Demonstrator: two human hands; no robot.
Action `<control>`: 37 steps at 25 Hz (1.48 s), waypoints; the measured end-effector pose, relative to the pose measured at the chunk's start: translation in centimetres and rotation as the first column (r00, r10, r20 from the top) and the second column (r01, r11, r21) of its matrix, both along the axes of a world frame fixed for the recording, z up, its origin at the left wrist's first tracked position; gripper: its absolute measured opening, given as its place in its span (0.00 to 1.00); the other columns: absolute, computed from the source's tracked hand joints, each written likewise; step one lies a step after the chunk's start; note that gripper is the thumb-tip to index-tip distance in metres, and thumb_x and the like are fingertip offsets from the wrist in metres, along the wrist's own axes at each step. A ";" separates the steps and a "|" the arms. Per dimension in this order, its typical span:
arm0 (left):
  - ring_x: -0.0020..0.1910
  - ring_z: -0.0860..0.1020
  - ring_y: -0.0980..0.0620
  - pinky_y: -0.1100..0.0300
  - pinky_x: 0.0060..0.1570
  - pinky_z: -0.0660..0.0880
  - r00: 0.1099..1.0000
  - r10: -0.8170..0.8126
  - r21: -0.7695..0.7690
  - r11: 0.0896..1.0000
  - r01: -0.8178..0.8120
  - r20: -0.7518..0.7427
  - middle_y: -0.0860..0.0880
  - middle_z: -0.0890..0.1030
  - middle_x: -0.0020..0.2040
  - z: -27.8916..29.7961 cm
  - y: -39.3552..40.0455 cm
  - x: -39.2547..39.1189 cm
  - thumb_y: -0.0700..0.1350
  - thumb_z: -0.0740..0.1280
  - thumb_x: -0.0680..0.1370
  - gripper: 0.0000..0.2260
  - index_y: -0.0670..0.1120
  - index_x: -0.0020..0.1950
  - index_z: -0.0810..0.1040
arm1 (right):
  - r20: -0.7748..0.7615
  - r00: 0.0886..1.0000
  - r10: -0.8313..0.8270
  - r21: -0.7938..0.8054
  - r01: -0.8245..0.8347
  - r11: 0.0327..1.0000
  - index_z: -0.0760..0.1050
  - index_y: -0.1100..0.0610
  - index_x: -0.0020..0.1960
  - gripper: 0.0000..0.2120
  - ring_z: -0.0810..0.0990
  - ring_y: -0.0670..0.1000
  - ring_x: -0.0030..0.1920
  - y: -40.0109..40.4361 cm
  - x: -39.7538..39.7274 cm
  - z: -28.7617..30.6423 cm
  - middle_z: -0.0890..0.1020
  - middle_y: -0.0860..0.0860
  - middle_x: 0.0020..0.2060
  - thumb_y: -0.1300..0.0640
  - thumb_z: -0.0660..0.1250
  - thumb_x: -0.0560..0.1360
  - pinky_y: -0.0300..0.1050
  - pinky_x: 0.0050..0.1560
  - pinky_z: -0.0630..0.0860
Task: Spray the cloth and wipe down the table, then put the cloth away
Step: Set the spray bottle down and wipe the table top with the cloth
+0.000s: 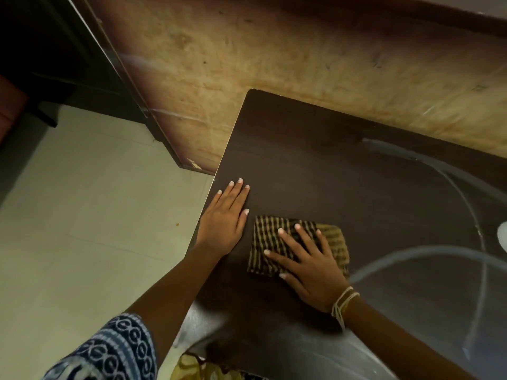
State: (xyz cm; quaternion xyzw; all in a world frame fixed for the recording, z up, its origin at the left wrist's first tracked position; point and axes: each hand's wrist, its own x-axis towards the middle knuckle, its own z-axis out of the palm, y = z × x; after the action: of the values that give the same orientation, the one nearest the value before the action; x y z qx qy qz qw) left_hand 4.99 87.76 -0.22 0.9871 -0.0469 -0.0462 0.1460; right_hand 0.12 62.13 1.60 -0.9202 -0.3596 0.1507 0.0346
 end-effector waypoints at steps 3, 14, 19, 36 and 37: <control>0.79 0.53 0.51 0.54 0.76 0.52 0.998 0.057 0.007 0.998 -0.057 -0.007 0.49 0.57 0.79 0.1 -1.5 -3.9 0.54 0.49 0.82 0.25 0.48 0.79 0.56 | 0.153 0.988 -0.002 -0.002 0.002 1.000 0.54 0.34 0.75 0.24 0.56 0.58 0.77 -1.0 9.2 -0.5 0.59 0.48 0.78 0.38 0.49 0.80 0.66 0.70 0.58; 0.79 0.50 0.50 0.51 0.77 0.52 0.997 0.071 0.123 0.990 -0.067 -0.028 0.50 0.53 0.80 -0.4 -2.3 -5.4 0.56 0.44 0.81 0.27 0.50 0.80 0.50 | 0.101 0.921 -0.377 0.010 0.378 0.926 0.52 0.36 0.76 0.24 0.52 0.62 0.77 -1.0 13.8 -0.8 0.54 0.50 0.79 0.39 0.47 0.80 0.71 0.70 0.54; 0.79 0.51 0.51 0.52 0.76 0.51 0.998 0.069 -0.046 0.997 -0.069 -0.015 0.48 0.55 0.80 0.0 -3.5 -10.0 0.54 0.49 0.81 0.26 0.47 0.79 0.56 | 0.048 0.999 -0.001 0.040 -0.001 0.999 0.52 0.34 0.76 0.24 0.54 0.61 0.77 -3.3 -7.3 -0.1 0.55 0.50 0.78 0.39 0.48 0.81 0.68 0.72 0.53; 0.79 0.50 0.48 0.50 0.77 0.51 1.000 -0.010 0.093 0.996 0.011 -0.010 0.47 0.53 0.80 -0.3 -3.7 -17.5 0.53 0.47 0.83 0.25 0.47 0.80 0.52 | 0.085 0.979 -0.187 -0.006 0.188 0.982 0.49 0.34 0.76 0.23 0.51 0.58 0.78 -2.2 -17.4 -0.9 0.53 0.48 0.79 0.40 0.44 0.81 0.68 0.73 0.51; 0.79 0.51 0.48 0.50 0.76 0.51 1.000 -0.010 0.097 0.995 0.010 -0.004 0.47 0.54 0.80 -0.3 -3.7 -17.5 0.53 0.47 0.83 0.25 0.47 0.80 0.52 | 0.124 0.961 -0.247 -0.007 0.250 0.968 0.48 0.33 0.75 0.23 0.50 0.56 0.78 -4.0 -16.5 -1.0 0.52 0.46 0.79 0.39 0.43 0.81 0.68 0.73 0.51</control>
State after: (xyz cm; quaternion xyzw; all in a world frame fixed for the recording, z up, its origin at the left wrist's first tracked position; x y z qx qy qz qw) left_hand -12.50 84.05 -0.50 0.9927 -0.0492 -0.0511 0.0979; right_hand -16.40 58.18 0.60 -0.9659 -0.2409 0.0927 0.0206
